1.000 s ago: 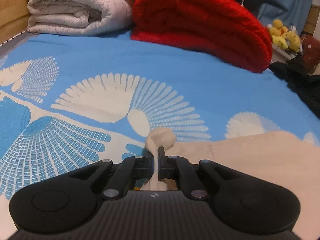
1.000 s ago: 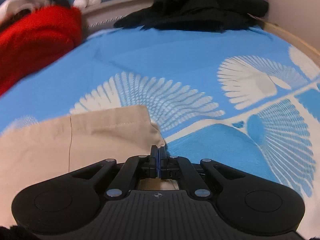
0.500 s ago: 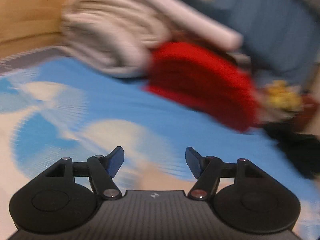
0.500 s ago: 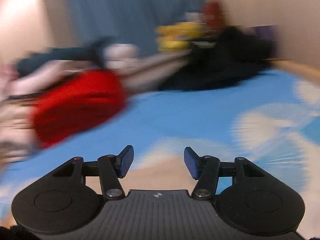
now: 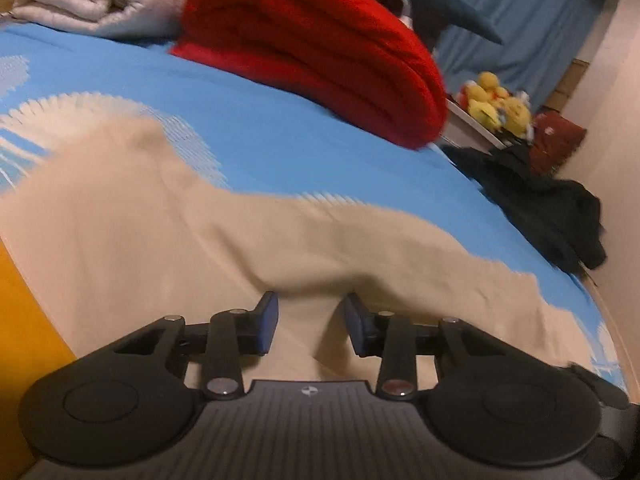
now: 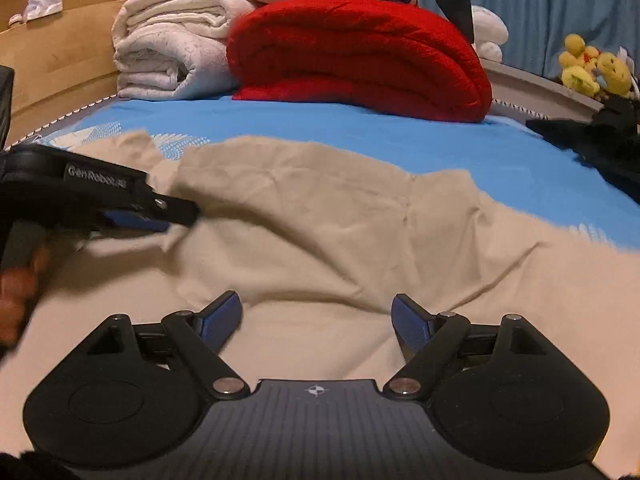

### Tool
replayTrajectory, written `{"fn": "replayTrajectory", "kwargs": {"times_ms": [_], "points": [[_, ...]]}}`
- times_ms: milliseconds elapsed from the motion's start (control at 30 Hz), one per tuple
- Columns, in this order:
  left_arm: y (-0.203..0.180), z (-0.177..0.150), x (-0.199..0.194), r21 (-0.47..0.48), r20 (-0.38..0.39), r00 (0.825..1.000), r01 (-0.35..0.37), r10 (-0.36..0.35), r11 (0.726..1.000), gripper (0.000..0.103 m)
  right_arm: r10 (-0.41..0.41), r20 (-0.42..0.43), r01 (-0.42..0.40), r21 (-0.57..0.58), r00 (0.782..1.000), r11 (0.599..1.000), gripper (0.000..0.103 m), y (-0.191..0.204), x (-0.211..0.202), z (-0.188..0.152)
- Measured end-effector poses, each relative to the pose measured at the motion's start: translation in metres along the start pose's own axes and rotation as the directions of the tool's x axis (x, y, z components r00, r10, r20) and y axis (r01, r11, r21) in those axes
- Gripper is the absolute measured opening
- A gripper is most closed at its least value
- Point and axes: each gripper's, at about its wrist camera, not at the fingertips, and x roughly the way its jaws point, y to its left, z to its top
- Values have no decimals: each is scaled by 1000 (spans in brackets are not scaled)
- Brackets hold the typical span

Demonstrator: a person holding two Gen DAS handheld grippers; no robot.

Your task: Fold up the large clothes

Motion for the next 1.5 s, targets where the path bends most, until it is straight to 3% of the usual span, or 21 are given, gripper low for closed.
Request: {"fn": "replayTrajectory", "kwargs": {"times_ms": [100, 167, 233, 300, 367, 400, 467, 500, 533, 600, 667, 700, 800, 933, 1000, 1033, 1100, 1200, 1300, 1400, 1500], "points": [[37, 26, -2, -41, 60, 991, -117, 119, 992, 44, -66, 20, 66, 24, 998, 998, 80, -30, -9, 0], [67, 38, -3, -90, 67, 985, -150, 156, 985, 46, -147, 15, 145, 88, 989, 986, 79, -64, -12, -2], [90, 46, -7, -124, 76, 979, -177, 187, 976, 58, -227, -9, 224, 190, 974, 956, 81, -101, -18, -11], [106, 50, -12, -150, 90, 981, -159, 174, 976, 60, -274, -12, 265, 297, 962, 917, 81, -135, -28, -24], [112, 53, -15, -174, 83, 959, -254, 271, 951, 103, -384, -34, 366, 389, 923, 846, 81, -169, -41, -42], [116, 54, -18, -198, 95, 941, -303, 326, 932, 103, -415, -55, 396, 436, 908, 808, 83, -185, -48, -52], [131, 56, -28, -219, 92, 931, -328, 354, 919, 103, -465, -128, 454, 542, 876, 707, 84, -217, -63, -77], [137, 58, -32, -215, 82, 921, -358, 382, 909, 103, -484, -121, 461, 566, 867, 684, 84, -225, -71, -82], [141, 59, -39, -202, 75, 900, -408, 430, 890, 103, -518, -137, 496, 564, 844, 660, 84, -232, -81, -87], [147, 62, -52, -177, 50, 862, -490, 505, 854, 103, -590, -200, 598, 509, 782, 620, 84, -237, -96, -94], [147, 62, -75, -141, 60, 847, -516, 528, 845, 103, -638, -242, 664, 467, 731, 583, 84, -238, -118, -98], [142, 60, -92, -117, 79, 848, -515, 525, 849, 103, -651, -236, 670, 473, 722, 572, 84, -234, -134, -100], [106, 41, -143, -29, 83, 861, -500, 501, 865, 103, -627, -138, 577, 577, 767, 578, 87, -207, -193, -93], [46, -2, -197, 91, 86, 903, -428, 421, 899, 103, -466, -14, 338, 709, 885, 619, 93, -148, -252, -84], [16, -33, -217, 148, 76, 921, -389, 382, 909, 103, -380, 3, 260, 726, 925, 637, 94, -118, -262, -87], [3, -49, -222, 173, 66, 922, -387, 382, 906, 103, -348, 7, 233, 729, 937, 643, 94, -101, -264, -91], [-19, -78, -224, 211, 50, 923, -384, 383, 899, 103, -325, -12, 233, 722, 946, 651, 94, -70, -268, -100], [-36, -108, -224, 200, -4, 938, -338, 345, 920, 103, -306, -53, 245, 734, 950, 633, 94, -41, -272, -118], [-44, -124, -221, 198, -49, 941, -318, 334, 927, 103, -274, -103, 246, 787, 956, 565, 94, -25, -276, -142], [-52, -131, -219, 240, -36, 939, -324, 342, 915, 103, -274, -146, 270, 825, 951, 496, 94, -22, -277, -163], [-55, -131, -214, 245, -43, 939, -322, 342, 914, 103, -239, -147, 236, 883, 960, 405, 94, -36, -278, -182]]}}
